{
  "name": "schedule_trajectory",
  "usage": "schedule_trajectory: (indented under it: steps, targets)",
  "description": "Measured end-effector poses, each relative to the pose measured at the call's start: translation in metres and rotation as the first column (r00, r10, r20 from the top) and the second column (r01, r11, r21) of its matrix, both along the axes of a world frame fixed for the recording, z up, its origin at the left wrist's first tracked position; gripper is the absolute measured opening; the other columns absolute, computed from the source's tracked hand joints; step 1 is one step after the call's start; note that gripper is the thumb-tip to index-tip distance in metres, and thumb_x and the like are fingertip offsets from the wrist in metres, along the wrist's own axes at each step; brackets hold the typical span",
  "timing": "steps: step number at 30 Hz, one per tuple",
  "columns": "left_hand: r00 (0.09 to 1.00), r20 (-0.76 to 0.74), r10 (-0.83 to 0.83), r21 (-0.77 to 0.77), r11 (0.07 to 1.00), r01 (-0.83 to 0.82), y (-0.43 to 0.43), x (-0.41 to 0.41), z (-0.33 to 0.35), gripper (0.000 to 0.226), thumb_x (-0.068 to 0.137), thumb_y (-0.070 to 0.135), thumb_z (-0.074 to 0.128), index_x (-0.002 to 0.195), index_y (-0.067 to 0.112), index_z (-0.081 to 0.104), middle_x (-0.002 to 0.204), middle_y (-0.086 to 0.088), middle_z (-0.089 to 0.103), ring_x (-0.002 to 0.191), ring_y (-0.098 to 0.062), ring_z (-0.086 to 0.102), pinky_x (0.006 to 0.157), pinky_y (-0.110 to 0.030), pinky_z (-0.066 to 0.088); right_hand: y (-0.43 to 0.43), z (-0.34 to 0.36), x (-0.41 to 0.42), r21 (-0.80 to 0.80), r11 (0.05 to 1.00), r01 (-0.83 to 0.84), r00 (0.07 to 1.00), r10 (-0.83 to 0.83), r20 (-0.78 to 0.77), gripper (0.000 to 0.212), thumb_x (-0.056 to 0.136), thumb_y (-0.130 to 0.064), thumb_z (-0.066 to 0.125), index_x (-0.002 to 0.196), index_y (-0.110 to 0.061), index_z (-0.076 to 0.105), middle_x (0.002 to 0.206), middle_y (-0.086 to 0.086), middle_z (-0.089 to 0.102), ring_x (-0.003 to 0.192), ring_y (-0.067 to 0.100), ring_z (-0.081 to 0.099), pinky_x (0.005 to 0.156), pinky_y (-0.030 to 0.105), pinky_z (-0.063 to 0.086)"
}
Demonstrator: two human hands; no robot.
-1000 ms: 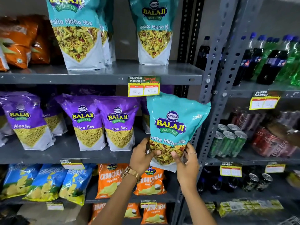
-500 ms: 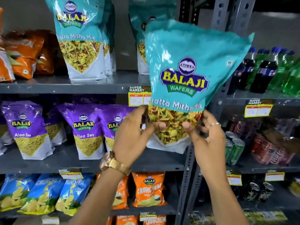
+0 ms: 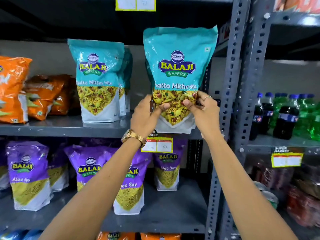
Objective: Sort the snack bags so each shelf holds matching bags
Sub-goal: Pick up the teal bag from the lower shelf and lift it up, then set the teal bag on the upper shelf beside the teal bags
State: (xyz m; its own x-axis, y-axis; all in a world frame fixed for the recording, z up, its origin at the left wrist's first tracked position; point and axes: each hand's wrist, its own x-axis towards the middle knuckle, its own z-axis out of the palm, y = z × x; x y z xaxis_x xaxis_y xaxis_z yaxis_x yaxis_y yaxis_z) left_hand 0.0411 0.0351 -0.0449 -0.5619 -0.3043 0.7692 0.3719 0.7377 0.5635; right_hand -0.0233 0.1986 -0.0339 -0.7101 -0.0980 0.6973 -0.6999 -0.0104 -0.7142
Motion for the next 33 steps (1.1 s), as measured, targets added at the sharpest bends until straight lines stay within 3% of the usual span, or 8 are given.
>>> schedule_trajectory:
  steps: [8, 14, 18, 22, 24, 27, 31, 33]
  targets:
    - [0.994, 0.093, 0.064, 0.013, 0.998, -0.065, -0.020, -0.044, 0.008, 0.048, 0.087, 0.056, 0.060, 0.111, 0.014, 0.059, 0.113, -0.010, 0.070, 0.104, -0.030, 0.065, 0.087, -0.050, 0.054, -0.025, 0.006, -0.043, 0.009, 0.998, -0.056, 0.998, 0.056, 0.026, 0.035, 0.086, -0.022, 0.071, 0.117, -0.008, 0.063, 0.114, 0.007, 0.071, 0.109, 0.020, 0.067, 0.101, 0.051, 0.050]
    - [0.987, 0.126, 0.097, 0.017, 0.995, -0.100, -0.030, -0.066, 0.008, 0.053, 0.087, 0.056, 0.059, 0.115, 0.012, 0.053, 0.115, -0.012, 0.068, 0.106, -0.031, 0.064, 0.086, -0.048, 0.053, -0.043, 0.000, -0.068, -0.009, 0.995, -0.097, 0.995, 0.097, 0.038, 0.038, 0.091, -0.018, 0.064, 0.128, -0.008, 0.057, 0.120, 0.008, 0.068, 0.114, 0.020, 0.062, 0.104, 0.049, 0.049]
    - [0.978, 0.175, 0.114, 0.011, 0.993, -0.118, -0.036, -0.079, 0.010, 0.057, 0.088, 0.056, 0.057, 0.119, 0.009, 0.048, 0.121, -0.015, 0.064, 0.110, -0.034, 0.062, 0.090, -0.052, 0.052, -0.049, -0.006, -0.080, 0.043, 0.992, -0.123, 0.992, 0.123, 0.003, 0.047, 0.095, -0.017, 0.057, 0.140, -0.007, 0.046, 0.135, 0.013, 0.060, 0.126, 0.024, 0.057, 0.108, 0.046, 0.046]
    - [0.977, 0.206, 0.057, 0.070, 0.995, -0.073, -0.043, -0.087, 0.009, 0.060, 0.087, 0.058, 0.057, 0.120, 0.009, 0.048, 0.122, -0.015, 0.065, 0.112, -0.033, 0.062, 0.094, -0.052, 0.052, -0.049, -0.008, -0.090, 0.079, 0.984, -0.157, 0.988, 0.157, 0.007, 0.052, 0.096, -0.015, 0.055, 0.146, -0.009, 0.039, 0.142, 0.013, 0.055, 0.133, 0.023, 0.051, 0.112, 0.045, 0.043]
    - [0.976, 0.215, 0.014, 0.120, 0.992, -0.041, -0.046, -0.089, 0.007, 0.059, 0.086, 0.057, 0.059, 0.121, 0.010, 0.050, 0.124, -0.012, 0.066, 0.112, -0.031, 0.062, 0.094, -0.047, 0.052, -0.050, -0.010, -0.094, 0.076, 0.983, -0.168, 0.986, 0.168, 0.008, 0.053, 0.096, -0.015, 0.055, 0.146, -0.009, 0.038, 0.144, 0.013, 0.053, 0.132, 0.021, 0.051, 0.110, 0.038, 0.045]
    - [0.979, 0.204, -0.025, 0.167, 0.986, -0.009, -0.048, -0.091, 0.004, 0.056, 0.086, 0.055, 0.062, 0.122, 0.012, 0.052, 0.122, -0.008, 0.067, 0.109, -0.027, 0.063, 0.084, -0.032, 0.045, -0.051, -0.011, -0.096, 0.061, 0.987, -0.150, 0.989, 0.151, -0.006, 0.050, 0.096, -0.011, 0.055, 0.144, -0.009, 0.042, 0.141, 0.013, 0.056, 0.122, 0.013, 0.055, 0.093, 0.012, 0.051]
    - [0.984, 0.175, -0.036, 0.162, 0.987, 0.008, -0.047, -0.089, -0.001, 0.060, 0.086, 0.051, 0.065, 0.127, 0.011, 0.048, 0.125, -0.008, 0.063, 0.100, -0.018, 0.056, 0.082, -0.029, 0.042, -0.050, -0.013, -0.088, 0.012, 0.997, -0.075, 0.997, 0.076, -0.015, 0.054, 0.092, -0.013, 0.061, 0.143, -0.008, 0.043, 0.140, 0.009, 0.057, 0.126, 0.018, 0.055, 0.104, 0.028, 0.049]
    - [0.995, 0.092, -0.031, 0.229, 0.973, 0.009, -0.046, -0.085, 0.000, 0.058, 0.087, 0.048, 0.065, 0.129, 0.010, 0.049, 0.128, -0.010, 0.062, 0.104, -0.018, 0.060, 0.088, -0.031, 0.049, -0.048, -0.014, -0.078, -0.042, 0.999, 0.001, 0.999, -0.003, -0.044, 0.051, 0.091, -0.018, 0.064, 0.138, -0.006, 0.048, 0.132, 0.003, 0.060, 0.118, 0.014, 0.057, 0.100, 0.017, 0.048]
